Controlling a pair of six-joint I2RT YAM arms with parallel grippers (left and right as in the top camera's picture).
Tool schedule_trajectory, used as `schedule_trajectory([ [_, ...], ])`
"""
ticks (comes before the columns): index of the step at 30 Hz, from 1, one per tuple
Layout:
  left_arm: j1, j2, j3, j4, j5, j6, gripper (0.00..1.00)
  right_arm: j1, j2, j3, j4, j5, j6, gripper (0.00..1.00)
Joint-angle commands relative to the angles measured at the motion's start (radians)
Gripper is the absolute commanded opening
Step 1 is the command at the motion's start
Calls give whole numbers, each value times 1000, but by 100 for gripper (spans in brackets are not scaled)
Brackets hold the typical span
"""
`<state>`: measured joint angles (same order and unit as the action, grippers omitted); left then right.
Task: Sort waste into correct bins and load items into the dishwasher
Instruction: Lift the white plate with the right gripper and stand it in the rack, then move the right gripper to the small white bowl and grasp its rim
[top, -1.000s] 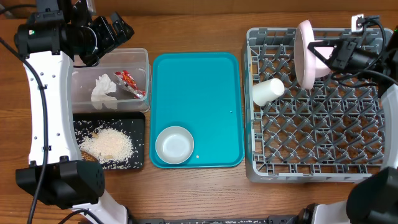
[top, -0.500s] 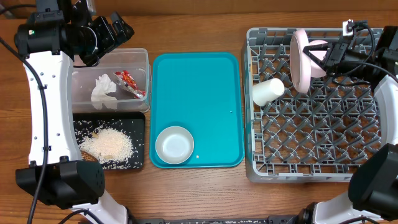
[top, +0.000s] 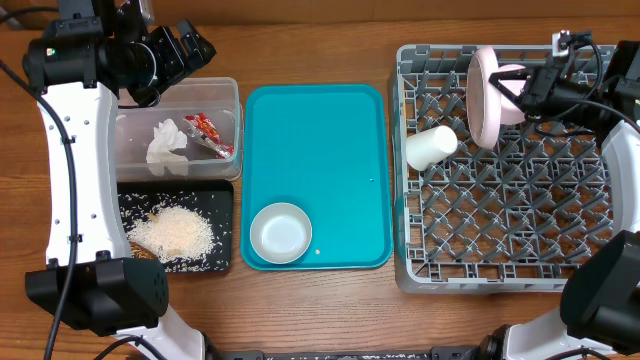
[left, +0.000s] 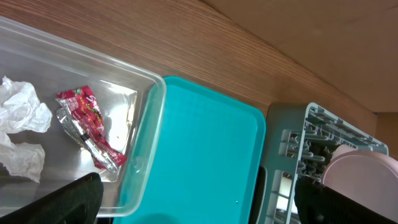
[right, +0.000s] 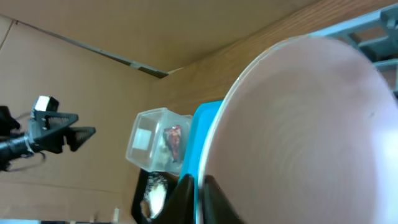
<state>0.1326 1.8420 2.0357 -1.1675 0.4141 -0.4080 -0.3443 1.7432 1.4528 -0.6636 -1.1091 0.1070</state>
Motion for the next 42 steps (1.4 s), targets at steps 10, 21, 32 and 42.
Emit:
schedule_trajectory([
  [10,-2,-8,13,0,-4,30,100,2,2,5,66,89,-5,55],
  [21,-2,-8,13,0,-4,30,100,26,-60,43,45,148,85,64],
  [32,-2,-8,13,0,-4,30,100,290,-343,54,-167,628,42,65],
  [42,-2,-8,13,0,-4,30,100,721,-341,23,-445,755,43,60],
])
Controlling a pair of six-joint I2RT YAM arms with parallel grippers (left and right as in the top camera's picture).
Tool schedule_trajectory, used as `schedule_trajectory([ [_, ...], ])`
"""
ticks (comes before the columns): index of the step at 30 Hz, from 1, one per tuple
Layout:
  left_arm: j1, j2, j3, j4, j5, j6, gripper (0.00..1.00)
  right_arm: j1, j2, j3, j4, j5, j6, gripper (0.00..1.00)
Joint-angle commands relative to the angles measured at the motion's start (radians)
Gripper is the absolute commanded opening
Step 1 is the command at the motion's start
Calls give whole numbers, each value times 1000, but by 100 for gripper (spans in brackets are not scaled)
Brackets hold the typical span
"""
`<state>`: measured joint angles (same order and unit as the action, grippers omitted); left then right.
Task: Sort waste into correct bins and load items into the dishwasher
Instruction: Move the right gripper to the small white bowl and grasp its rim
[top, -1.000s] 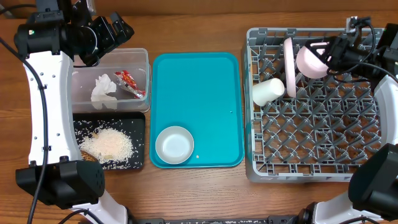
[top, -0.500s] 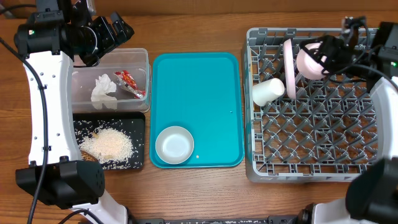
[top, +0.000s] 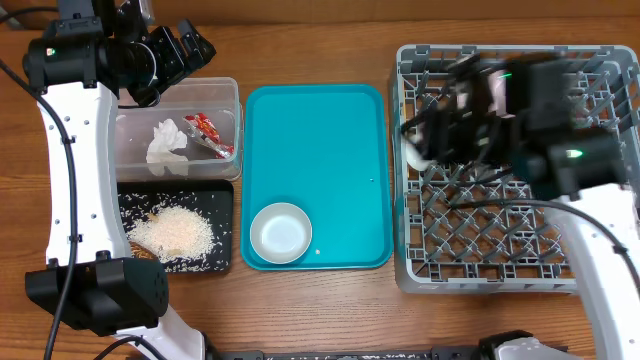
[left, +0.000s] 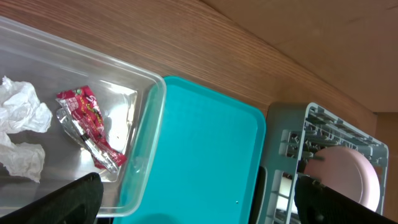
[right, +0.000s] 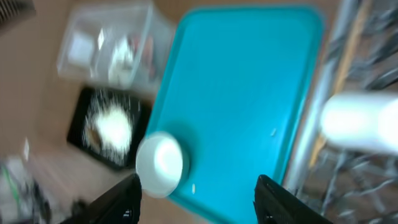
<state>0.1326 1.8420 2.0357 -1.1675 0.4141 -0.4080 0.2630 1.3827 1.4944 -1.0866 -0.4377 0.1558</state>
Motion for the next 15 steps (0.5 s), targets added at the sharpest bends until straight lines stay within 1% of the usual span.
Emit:
schedule_trajectory([
  [1,-2,-8,13,0,-4,30,100,151,26,-24,-26,102,-2,60],
  [2,-2,-8,13,0,-4,30,100,237,39,-46,-21,151,31,60],
  [6,-2,-8,13,0,-4,30,100,393,74,-118,43,283,136,60],
  [8,-2,-8,13,0,-4,30,100,451,103,-156,89,341,167,60],
  [12,-2,-8,13,0,-4,30,100,523,175,-208,158,405,222,59],
  [15,-2,-8,13,0,-4,30,100,548,245,-232,200,469,261,59],
])
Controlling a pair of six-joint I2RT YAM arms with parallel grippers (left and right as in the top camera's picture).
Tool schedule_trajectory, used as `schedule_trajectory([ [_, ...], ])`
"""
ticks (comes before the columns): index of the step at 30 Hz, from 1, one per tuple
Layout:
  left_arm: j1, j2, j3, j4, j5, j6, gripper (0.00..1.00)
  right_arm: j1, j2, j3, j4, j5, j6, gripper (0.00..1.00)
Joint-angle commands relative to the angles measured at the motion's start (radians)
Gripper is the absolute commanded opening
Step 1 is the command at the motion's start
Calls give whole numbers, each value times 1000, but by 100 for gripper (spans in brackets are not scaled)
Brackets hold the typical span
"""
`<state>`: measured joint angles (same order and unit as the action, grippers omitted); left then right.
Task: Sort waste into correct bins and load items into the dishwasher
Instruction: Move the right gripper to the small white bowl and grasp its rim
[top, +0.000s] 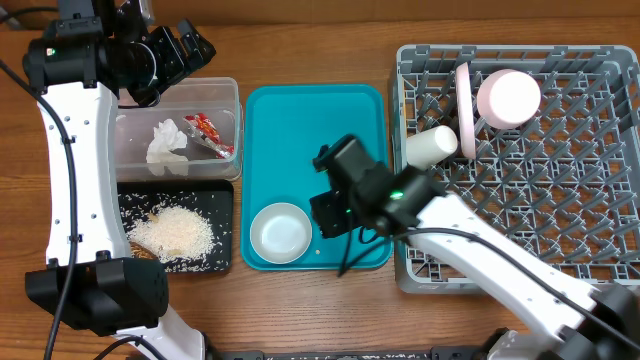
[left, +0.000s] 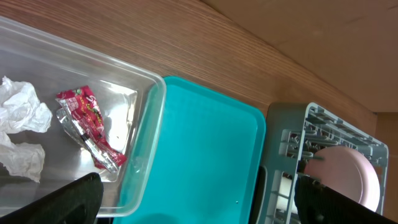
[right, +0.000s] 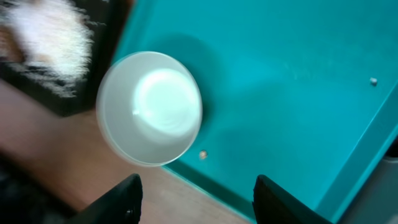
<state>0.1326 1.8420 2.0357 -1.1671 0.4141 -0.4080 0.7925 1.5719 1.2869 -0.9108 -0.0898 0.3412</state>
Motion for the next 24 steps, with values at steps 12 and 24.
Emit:
schedule_trajectory([
  [12,-2,-8,13,-1,-4,30,100,20,272,-24,213,39,83,55],
  [24,-2,-8,13,0,-4,30,100,50,275,-25,176,32,82,47],
])
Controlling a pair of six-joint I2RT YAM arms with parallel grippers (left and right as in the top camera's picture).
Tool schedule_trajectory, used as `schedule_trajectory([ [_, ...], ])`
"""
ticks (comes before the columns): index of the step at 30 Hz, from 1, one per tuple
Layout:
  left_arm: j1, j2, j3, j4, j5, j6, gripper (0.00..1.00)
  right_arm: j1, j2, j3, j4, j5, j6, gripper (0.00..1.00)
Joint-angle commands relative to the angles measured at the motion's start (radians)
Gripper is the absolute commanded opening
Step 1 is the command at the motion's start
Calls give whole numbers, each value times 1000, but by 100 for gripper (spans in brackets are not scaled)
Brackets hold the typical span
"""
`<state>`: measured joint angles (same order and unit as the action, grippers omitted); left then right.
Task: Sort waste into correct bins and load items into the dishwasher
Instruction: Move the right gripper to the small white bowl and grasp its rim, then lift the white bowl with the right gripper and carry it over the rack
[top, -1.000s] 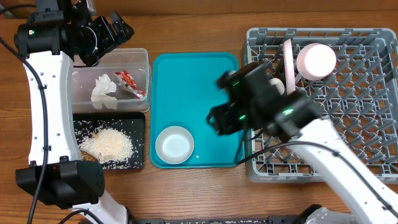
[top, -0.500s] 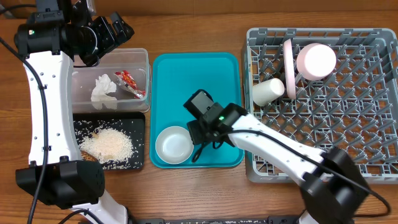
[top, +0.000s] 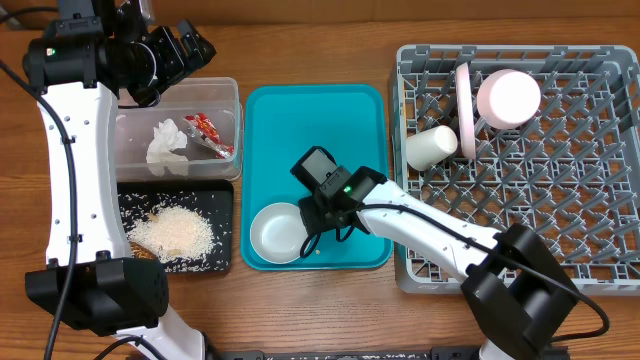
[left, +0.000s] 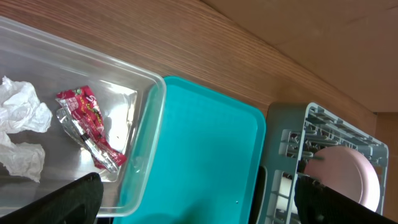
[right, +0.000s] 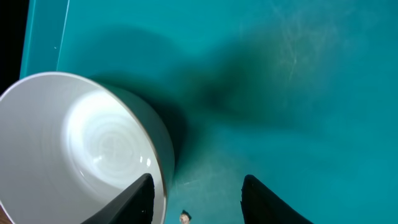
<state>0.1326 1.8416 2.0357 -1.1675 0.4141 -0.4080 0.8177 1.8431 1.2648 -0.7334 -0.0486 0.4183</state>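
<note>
A white bowl (top: 278, 232) sits empty at the near left of the teal tray (top: 330, 120). My right gripper (top: 313, 221) is low over the tray at the bowl's right side and open. In the right wrist view the bowl (right: 74, 149) fills the left, and the right gripper (right: 199, 198) straddles its rim, one finger (right: 138, 200) over the bowl and the other outside it. My left gripper (top: 186, 48) hangs open and empty above the far edge of the clear bin (top: 232, 92). The left gripper (left: 199, 208) grips nothing in the left wrist view.
The grey dishwasher rack (top: 510, 250) at the right holds an upright pink plate (top: 463, 95), a pink cup (top: 508, 97) and a white cup (top: 432, 146) on its side. The clear bin holds tissue (top: 167, 145) and a red wrapper (top: 212, 135). A black tray (top: 222, 200) holds rice.
My right gripper has moved left and lower, from above the tray beside the bowl to the bowl's rim. The bowl has not moved. The left arm is as it was.
My right gripper first held the pink plate upright at the back of the rack. Then it was over the rack's left side with the plate left standing in the rack. After that it hung over the tray near the white bowl, and now it straddles the bowl's rim.
</note>
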Motion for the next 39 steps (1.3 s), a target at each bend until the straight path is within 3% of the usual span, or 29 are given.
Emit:
schedule_trajectory([
  [1,-2,-7,13,0,-4,30,100,34,4,-3,-1,-9,5,46],
  [24,-2,-7,13,0,-4,30,100,70,41,-3,-8,69,5,41],
  [34,-2,-7,13,0,-4,30,100,69,40,-2,-1,18,5,4],
  [39,-2,-7,13,0,-4,30,100,55,17,47,-45,50,-3,4],
])
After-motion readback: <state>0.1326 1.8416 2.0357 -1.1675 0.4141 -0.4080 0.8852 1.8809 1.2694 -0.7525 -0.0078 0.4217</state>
